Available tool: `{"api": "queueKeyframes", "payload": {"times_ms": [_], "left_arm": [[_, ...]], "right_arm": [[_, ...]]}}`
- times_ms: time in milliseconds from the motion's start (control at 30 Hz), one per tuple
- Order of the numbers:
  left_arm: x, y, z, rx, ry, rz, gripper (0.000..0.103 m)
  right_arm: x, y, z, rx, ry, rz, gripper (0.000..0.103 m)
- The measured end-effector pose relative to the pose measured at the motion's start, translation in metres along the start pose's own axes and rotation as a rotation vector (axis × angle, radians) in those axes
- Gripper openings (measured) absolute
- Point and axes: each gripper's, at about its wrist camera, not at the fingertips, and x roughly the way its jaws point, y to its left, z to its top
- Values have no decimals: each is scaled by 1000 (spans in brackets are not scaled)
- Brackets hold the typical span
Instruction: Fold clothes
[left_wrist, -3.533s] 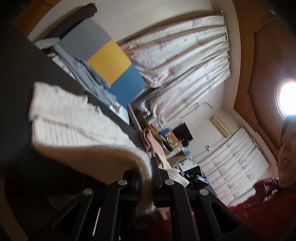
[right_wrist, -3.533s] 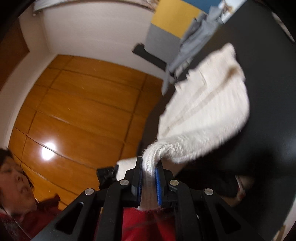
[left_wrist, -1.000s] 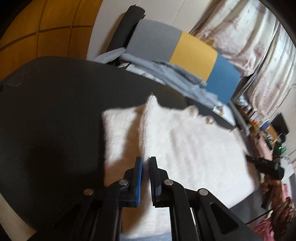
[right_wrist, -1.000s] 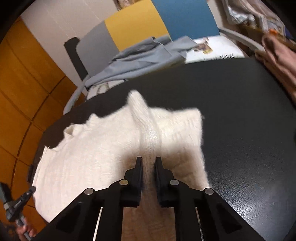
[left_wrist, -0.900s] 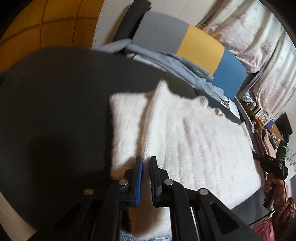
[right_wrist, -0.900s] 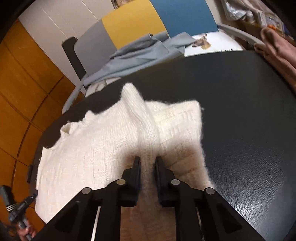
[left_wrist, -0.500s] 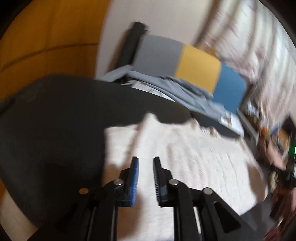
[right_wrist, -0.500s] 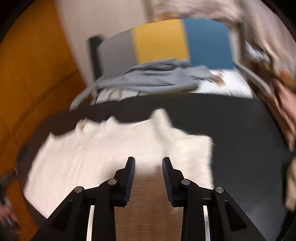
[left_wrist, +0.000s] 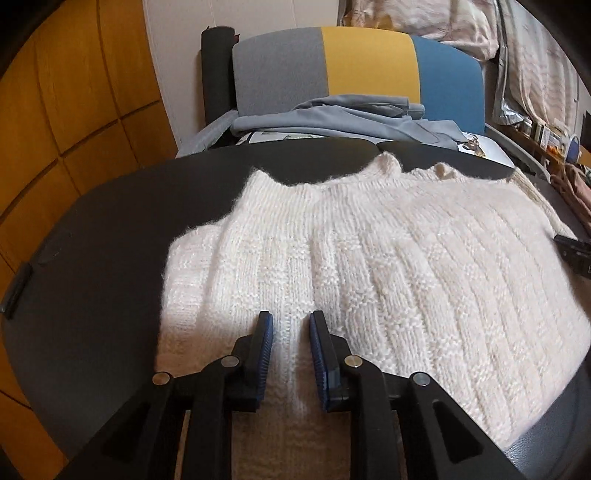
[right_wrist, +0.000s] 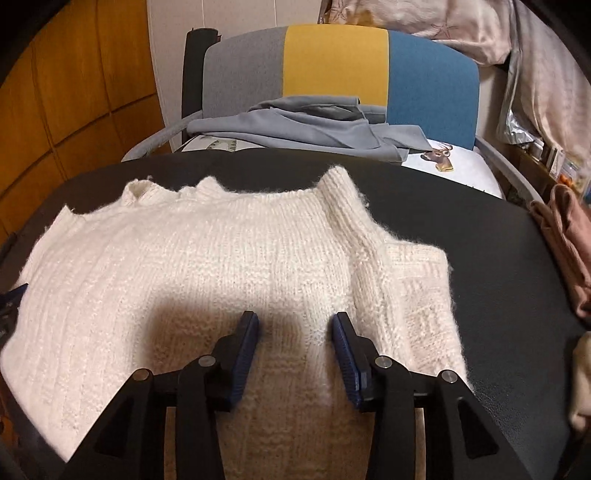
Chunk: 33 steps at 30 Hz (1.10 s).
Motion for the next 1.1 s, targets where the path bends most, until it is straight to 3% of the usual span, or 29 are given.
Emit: {"api": "queueKeyframes", "payload": {"times_ms": [200, 333, 400, 467, 533, 667, 833, 900, 1100], "left_arm": [[-15, 7, 5, -33, 33, -24, 20], [-36, -6, 12, -43, -10, -26, 20], [-38, -21, 16, -10, -12, -21, 20], [-36, -36, 18, 14, -7, -34, 20], [-33, -50, 17, 34, 0, -33, 20], [-26, -64, 16, 48, 12, -3, 20], [-23, -65, 15, 33, 26, -8, 20], [-22, -66, 15, 39, 26, -4, 20], [-21, -69, 14, 64, 21, 11, 21]], "right_arm": [[-12, 0, 0, -13, 34, -13, 46], [-29, -15, -4, 79, 44, 17, 47], [-43, -28, -8, 151, 15, 52, 52], [-57, -43, -12, 214, -30, 53, 73], [-69, -60, -18, 277, -63, 15, 83], [-69, -96, -34, 425, -23, 24, 87], [-55, -124, -64, 623, 27, 114, 88], [-57, -122, -65, 637, -4, 147, 90], [-42, -102, -55, 641, 14, 311, 91]]}}
